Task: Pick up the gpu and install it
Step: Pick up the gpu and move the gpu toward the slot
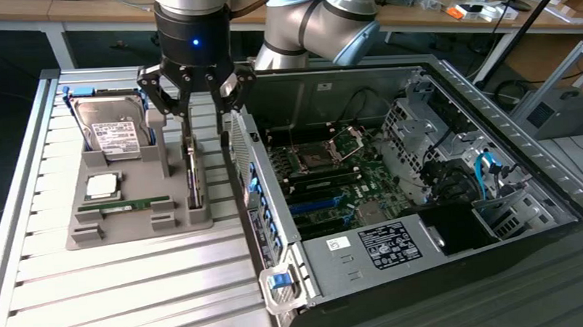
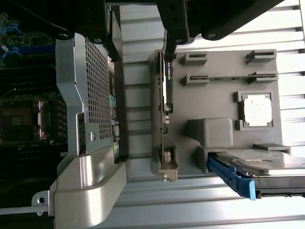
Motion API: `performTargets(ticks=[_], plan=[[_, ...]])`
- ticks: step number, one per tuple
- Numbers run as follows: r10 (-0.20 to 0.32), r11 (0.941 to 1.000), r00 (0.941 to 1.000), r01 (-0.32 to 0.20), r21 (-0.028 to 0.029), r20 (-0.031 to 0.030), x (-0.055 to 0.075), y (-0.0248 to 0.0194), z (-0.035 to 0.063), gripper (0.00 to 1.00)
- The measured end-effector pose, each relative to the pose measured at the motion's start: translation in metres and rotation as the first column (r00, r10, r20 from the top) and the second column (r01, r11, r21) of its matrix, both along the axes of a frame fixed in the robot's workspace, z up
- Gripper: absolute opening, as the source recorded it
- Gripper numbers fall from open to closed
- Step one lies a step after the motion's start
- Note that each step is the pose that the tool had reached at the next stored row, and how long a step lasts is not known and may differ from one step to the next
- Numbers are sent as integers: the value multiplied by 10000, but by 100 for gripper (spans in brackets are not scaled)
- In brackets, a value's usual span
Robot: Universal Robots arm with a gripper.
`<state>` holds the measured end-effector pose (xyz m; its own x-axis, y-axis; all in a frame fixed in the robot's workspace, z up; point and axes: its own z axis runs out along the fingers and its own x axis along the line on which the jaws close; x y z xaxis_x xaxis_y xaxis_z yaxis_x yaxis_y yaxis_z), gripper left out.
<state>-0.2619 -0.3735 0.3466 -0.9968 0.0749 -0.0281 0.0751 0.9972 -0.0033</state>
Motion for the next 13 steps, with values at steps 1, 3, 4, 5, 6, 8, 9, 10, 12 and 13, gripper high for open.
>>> performTargets(ticks=[1,3,4,5,6,8,9,10,12,13], plan=[[0,10000,10000,0,-1,-1,-1,0,-5,48],[0,10000,10000,0,0,0,-1,0,-14,48],[0,10000,10000,0,0,-1,-1,0,-18,48],[0,10000,10000,0,0,0,-1,0,-24,48],[0,10000,10000,0,0,-1,-2,0,-32,48],[0,10000,10000,0,0,0,-2,0,-42,48],[0,10000,10000,0,0,0,-2,0,-47,48],[0,10000,10000,0,0,0,-2,0,-51,48],[0,10000,10000,0,0,-1,-2,0,-59,48],[0,10000,10000,0,0,-1,-2,0,-63,48]])
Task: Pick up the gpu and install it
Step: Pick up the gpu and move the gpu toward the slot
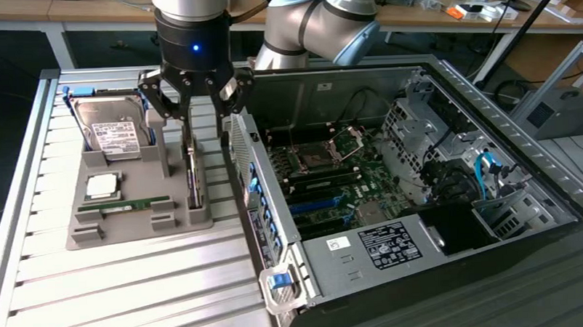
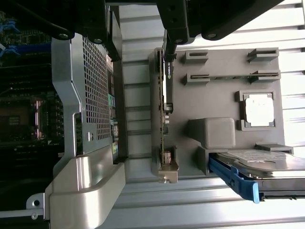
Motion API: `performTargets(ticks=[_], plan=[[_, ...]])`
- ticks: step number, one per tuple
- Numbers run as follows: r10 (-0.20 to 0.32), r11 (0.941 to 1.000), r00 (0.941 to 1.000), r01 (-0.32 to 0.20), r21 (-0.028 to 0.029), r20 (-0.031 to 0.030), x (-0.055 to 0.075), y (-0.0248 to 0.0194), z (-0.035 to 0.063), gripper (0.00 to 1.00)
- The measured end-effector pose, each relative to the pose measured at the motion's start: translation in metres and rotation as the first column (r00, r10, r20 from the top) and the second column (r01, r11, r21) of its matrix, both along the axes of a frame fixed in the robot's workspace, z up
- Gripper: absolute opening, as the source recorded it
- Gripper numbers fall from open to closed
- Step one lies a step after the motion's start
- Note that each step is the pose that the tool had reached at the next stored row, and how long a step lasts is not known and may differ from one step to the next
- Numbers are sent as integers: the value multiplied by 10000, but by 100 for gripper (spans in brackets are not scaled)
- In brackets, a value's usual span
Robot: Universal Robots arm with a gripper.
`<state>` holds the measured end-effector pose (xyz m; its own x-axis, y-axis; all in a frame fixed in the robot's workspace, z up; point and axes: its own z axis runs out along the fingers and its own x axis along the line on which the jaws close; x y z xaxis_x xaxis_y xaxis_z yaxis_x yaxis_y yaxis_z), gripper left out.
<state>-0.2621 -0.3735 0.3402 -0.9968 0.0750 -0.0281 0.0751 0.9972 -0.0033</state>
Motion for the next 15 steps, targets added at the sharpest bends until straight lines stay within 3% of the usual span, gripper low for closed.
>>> performTargets(ticks=[15], plan=[[0,10000,10000,0,0,0,-2,0,-77,48]])
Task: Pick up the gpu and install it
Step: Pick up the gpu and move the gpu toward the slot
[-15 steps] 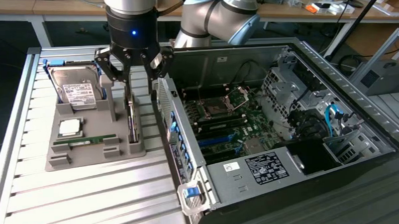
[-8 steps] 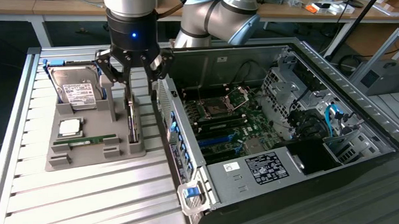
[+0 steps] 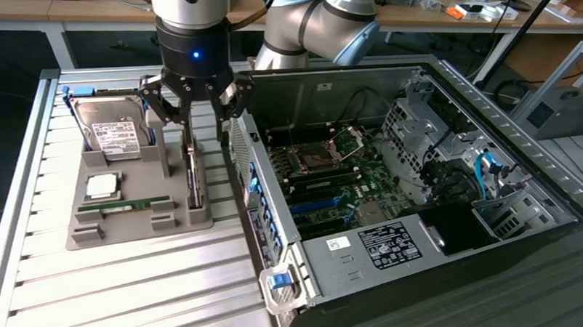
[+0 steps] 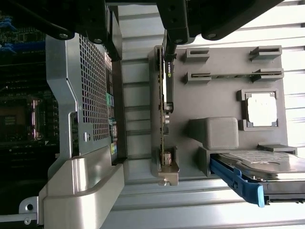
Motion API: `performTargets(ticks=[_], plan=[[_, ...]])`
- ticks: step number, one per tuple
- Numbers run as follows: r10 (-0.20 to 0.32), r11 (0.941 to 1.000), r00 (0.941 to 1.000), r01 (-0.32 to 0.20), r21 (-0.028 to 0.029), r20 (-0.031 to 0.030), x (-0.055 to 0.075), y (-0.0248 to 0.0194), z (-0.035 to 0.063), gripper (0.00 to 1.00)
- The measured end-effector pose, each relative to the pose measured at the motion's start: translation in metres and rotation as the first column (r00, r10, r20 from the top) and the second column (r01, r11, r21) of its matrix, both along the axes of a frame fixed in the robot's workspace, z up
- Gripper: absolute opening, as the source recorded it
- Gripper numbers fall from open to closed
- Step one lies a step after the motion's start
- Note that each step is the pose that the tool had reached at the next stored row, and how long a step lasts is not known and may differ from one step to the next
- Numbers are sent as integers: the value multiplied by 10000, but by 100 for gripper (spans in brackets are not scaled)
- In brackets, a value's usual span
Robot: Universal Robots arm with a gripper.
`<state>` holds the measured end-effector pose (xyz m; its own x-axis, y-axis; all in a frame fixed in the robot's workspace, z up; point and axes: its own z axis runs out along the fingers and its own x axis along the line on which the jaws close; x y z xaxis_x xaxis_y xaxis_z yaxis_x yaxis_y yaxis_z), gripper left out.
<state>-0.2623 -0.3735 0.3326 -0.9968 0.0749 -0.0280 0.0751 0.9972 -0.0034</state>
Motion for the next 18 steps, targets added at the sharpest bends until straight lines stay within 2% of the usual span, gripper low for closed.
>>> performTargets(ticks=[18], plan=[[0,10000,10000,0,0,1,0,0,-117,48]])
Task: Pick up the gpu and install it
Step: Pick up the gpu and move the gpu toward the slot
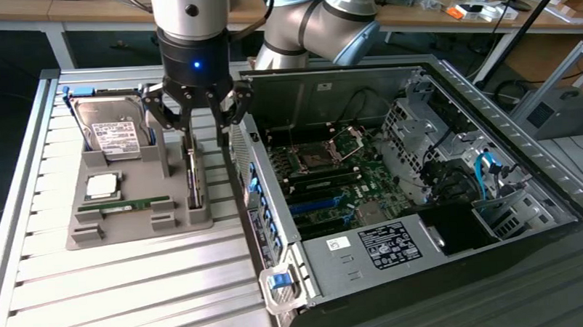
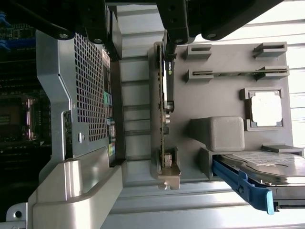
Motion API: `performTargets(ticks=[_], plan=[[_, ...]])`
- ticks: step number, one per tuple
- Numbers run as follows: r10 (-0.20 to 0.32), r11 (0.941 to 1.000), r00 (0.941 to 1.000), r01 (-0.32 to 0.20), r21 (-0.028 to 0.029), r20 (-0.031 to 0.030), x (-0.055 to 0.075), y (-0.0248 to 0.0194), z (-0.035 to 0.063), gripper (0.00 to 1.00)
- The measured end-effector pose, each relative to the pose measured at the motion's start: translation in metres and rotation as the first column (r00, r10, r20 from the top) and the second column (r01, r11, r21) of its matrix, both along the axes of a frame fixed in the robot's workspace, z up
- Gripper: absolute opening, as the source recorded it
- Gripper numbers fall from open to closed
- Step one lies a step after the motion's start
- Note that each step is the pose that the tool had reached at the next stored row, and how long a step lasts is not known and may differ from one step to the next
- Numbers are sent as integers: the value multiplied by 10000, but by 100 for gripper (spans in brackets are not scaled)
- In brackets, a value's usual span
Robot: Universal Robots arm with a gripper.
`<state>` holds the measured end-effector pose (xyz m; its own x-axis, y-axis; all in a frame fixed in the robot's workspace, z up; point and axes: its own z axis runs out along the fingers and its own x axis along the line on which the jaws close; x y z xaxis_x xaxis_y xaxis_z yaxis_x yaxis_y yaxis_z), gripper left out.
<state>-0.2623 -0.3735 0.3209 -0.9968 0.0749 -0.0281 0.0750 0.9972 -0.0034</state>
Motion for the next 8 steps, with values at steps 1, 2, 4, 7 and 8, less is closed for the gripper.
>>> performTargets(ticks=[1,2,4,7,8], plan=[[-1,10000,10000,1,0,0,0,0,-5,48],[-1,10000,10000,1,0,0,0,0,-10,48],[0,10000,10000,0,0,-1,0,0,-20,48],[0,10000,10000,0,0,0,0,0,-35,48],[-1,10000,10000,1,0,0,0,0,-40,48]])
